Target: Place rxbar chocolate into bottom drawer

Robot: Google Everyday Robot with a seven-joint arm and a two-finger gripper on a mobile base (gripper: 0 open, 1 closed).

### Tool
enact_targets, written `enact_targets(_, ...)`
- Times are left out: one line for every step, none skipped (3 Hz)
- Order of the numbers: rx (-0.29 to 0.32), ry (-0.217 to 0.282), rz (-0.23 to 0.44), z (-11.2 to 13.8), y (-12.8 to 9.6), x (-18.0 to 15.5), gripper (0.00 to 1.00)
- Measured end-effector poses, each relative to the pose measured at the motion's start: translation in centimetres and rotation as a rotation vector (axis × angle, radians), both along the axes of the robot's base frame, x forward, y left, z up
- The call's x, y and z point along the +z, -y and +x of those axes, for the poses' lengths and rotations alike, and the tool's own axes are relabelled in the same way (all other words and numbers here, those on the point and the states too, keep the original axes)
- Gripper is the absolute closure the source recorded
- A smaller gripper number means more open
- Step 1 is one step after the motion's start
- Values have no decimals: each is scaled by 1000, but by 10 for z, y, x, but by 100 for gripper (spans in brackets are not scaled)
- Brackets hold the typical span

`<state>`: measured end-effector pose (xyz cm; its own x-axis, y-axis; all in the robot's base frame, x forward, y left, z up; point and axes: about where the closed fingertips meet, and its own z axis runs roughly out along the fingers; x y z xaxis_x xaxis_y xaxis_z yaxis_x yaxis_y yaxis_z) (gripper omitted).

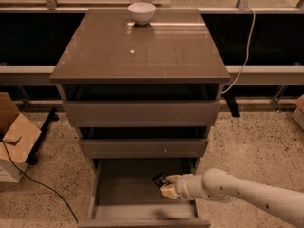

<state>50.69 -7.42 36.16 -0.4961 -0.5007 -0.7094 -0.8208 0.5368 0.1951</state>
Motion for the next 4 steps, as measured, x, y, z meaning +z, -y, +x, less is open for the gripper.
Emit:
enact_targets(-1,19,1,2,-1,-8,100)
enact_targets(-9,25,-3,11,0,-25,100)
enact_targets(-6,15,-6,25,0,-53,100)
enact_targets(-14,-13,-13,42,3,-86,100)
